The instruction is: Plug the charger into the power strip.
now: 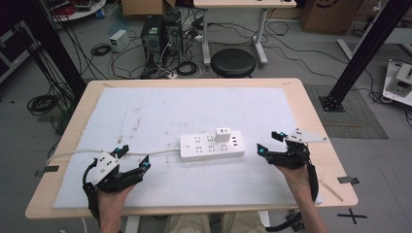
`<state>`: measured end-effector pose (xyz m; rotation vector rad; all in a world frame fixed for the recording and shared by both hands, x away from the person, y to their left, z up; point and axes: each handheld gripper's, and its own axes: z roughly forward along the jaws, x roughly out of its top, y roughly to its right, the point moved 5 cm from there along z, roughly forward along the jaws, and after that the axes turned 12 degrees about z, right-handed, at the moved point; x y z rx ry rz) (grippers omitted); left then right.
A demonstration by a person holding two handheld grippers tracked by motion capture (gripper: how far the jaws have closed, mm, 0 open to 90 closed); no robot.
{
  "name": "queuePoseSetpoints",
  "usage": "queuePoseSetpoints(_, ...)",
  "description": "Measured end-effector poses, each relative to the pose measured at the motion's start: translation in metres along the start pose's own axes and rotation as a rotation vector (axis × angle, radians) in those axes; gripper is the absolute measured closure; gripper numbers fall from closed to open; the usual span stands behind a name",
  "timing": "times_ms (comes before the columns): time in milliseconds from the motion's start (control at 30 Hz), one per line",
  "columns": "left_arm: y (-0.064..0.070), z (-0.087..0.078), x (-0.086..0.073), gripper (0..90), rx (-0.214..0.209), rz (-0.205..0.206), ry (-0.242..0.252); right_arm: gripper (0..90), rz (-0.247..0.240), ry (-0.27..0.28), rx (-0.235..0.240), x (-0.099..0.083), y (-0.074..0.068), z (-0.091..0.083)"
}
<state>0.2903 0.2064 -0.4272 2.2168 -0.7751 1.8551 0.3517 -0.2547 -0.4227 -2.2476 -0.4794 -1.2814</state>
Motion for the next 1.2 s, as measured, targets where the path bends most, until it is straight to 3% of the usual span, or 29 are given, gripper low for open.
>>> queuePoseSetpoints(267,-0.002,0.002,-0.002,20.6,0.007,-0.006,-0.002,22.4,0.028,0.051,-0.034,-0.020,-0.002,-0.016)
queuePoseSetpoints(600,-0.001,0.005,-0.003,20.6,0.002,-0.001,-0.007,22.3,0.043,0.094,-0.057,-0.032,0.000,-0.024)
queuePoseSetpoints(1200,-0.003,0.005,-0.004,20.6,0.003,0.005,-0.006,22.2,0.061,0.093,-0.067,-0.037,0.002,-0.020)
